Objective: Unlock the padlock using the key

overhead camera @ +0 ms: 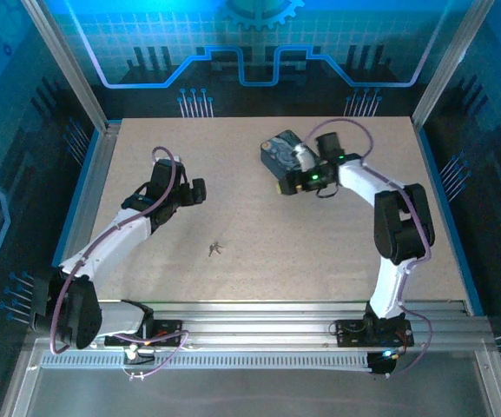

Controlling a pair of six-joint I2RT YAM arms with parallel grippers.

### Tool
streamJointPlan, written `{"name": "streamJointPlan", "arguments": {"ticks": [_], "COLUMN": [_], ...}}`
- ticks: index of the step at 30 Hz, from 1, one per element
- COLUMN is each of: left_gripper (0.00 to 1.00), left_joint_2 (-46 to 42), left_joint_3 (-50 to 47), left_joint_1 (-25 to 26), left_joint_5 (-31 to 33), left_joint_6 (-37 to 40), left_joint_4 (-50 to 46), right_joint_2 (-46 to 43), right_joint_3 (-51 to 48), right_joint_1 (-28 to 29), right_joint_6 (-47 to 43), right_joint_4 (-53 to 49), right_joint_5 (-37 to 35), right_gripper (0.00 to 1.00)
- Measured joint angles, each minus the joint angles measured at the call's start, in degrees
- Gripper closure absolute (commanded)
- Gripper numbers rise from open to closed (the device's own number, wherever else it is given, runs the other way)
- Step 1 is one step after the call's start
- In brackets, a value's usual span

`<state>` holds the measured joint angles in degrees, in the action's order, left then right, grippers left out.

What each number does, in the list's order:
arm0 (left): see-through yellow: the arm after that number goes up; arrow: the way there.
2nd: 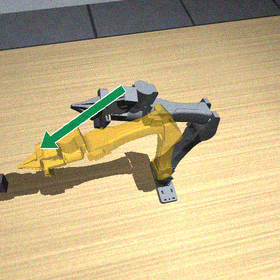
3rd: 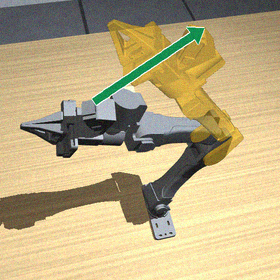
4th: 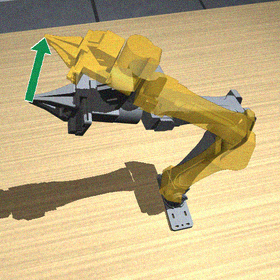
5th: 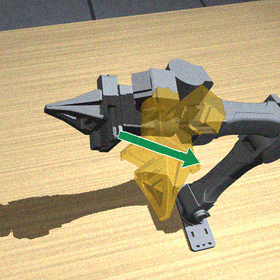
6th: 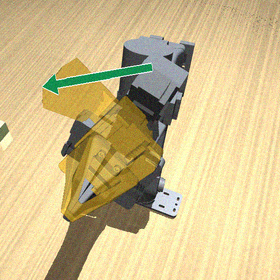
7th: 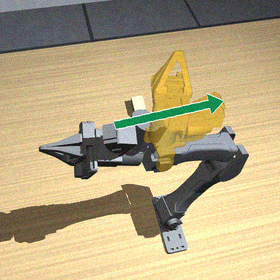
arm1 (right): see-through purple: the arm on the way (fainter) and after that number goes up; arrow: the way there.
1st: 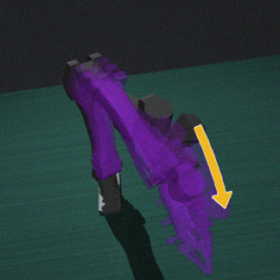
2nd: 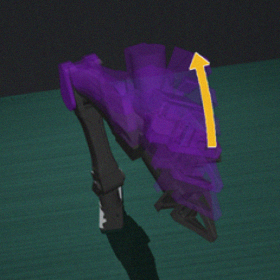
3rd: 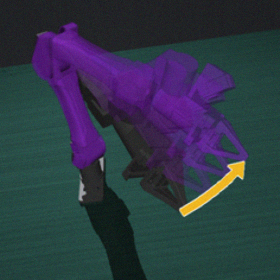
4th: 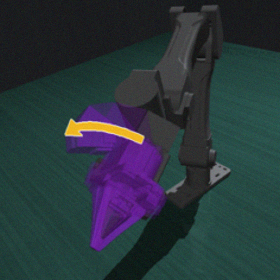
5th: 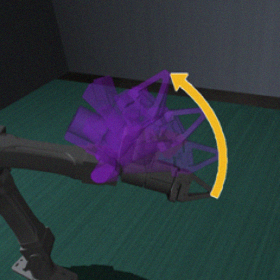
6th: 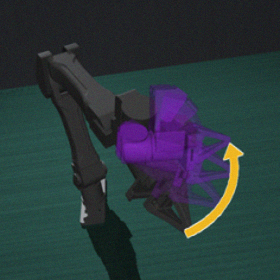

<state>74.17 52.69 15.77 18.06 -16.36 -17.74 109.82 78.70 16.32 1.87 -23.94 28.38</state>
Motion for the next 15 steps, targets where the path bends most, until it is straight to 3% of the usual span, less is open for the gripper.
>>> {"name": "streamJointPlan", "arguments": {"ticks": [4, 10, 15], "left_gripper": [0.01, 0.01, 0.01], "left_joint_2": [-0.6, -2.2, -2.3], "left_joint_3": [0.0, 0.0, 0.1], "left_joint_1": [0.0, 0.0, 0.0], "left_joint_5": [0.6, 1.5, 1.6], "left_joint_6": [0.0, 0.0, 0.0], "left_joint_4": [-0.5, -1.7, -1.9], "right_joint_2": [-0.7, -3.0, -1.0], "right_joint_3": [0.1, 2.4, 10.1], "right_joint_1": [2.3, -5.0, -8.5], "right_joint_6": [1.5, 3.5, 4.6], "right_joint_4": [0.0, -0.1, -0.5], "right_joint_5": [0.6, -4.0, -9.2], "right_gripper": [0.23, 0.19, 0.19]}}
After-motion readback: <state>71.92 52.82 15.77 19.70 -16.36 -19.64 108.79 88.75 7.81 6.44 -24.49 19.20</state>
